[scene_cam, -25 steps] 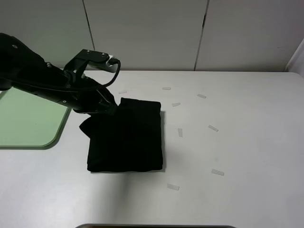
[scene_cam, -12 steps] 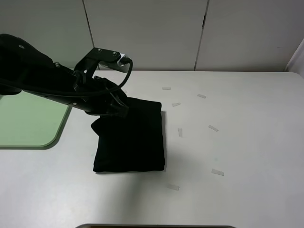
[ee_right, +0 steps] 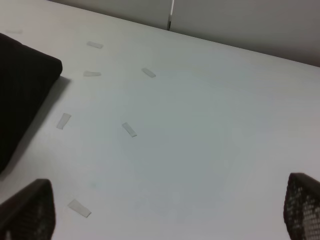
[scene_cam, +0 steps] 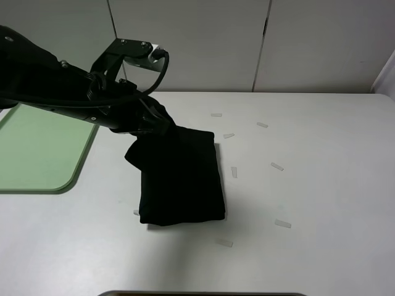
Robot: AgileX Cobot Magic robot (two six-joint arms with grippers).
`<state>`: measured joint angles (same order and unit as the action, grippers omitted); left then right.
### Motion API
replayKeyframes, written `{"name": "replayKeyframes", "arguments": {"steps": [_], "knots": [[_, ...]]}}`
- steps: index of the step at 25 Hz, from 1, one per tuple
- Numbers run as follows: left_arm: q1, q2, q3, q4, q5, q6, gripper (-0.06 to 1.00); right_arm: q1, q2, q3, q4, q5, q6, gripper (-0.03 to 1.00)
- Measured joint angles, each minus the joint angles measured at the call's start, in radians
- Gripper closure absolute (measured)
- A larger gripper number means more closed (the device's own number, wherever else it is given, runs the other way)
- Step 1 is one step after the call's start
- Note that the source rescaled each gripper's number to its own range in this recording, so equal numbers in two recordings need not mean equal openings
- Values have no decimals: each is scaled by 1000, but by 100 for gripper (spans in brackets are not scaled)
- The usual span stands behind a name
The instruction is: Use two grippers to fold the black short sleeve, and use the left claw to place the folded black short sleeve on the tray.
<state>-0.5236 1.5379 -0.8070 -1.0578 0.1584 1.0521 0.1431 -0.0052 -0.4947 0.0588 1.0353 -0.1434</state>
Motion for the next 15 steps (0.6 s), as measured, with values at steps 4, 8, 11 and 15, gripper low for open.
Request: {"name": "replayKeyframes", "arguments": {"steps": [4, 8, 11, 15], "knots": [[0, 29, -1, -22, -9, 0, 90, 0, 0, 0, 0, 0, 0, -3], [0, 103, -18, -74, -20, 0, 90, 0, 0, 0, 0, 0, 0, -3], [-5, 149, -57, -105, -21, 0, 90, 0, 0, 0, 0, 0, 0, -3], [-7, 203, -111, -117, 7, 0, 90, 0, 0, 0, 0, 0, 0, -3]]}}
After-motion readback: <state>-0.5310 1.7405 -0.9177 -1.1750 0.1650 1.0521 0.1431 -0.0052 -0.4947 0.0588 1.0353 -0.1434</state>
